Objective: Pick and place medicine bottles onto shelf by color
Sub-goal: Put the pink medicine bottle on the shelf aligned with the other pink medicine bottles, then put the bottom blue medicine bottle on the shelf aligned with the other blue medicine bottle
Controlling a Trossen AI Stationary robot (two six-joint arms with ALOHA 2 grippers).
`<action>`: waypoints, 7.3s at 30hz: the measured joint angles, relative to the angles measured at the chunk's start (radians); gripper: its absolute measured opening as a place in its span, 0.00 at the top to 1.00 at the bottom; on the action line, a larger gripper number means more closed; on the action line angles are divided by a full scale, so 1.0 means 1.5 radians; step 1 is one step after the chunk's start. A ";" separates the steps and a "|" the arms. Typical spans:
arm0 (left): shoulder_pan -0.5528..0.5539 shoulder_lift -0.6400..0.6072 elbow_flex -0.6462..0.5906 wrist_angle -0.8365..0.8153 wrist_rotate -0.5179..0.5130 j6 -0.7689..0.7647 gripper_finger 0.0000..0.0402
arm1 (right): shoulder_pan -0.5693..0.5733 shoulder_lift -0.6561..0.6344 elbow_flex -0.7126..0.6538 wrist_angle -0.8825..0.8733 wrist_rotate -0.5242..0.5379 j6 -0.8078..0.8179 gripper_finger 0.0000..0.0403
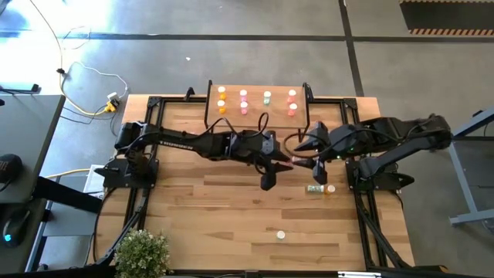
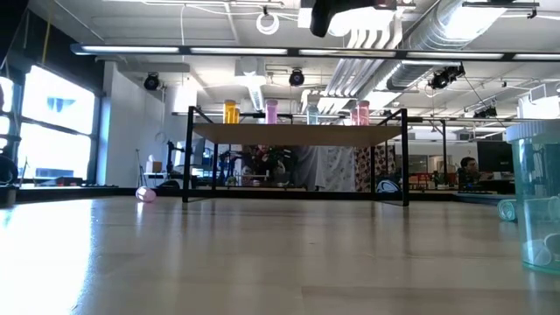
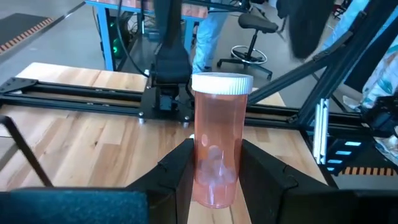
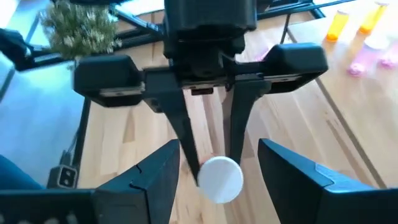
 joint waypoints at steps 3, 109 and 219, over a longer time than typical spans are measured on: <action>0.007 0.000 0.000 0.011 0.012 0.000 0.74 | 0.000 -0.012 0.000 -0.013 0.026 0.016 0.48; 0.199 -0.157 0.001 -0.203 0.034 0.197 0.40 | -0.239 0.116 -0.063 -0.095 0.215 0.244 0.74; 0.199 -0.156 0.000 -0.205 -0.009 0.197 0.40 | -0.423 0.078 -0.182 0.117 0.007 -0.087 0.61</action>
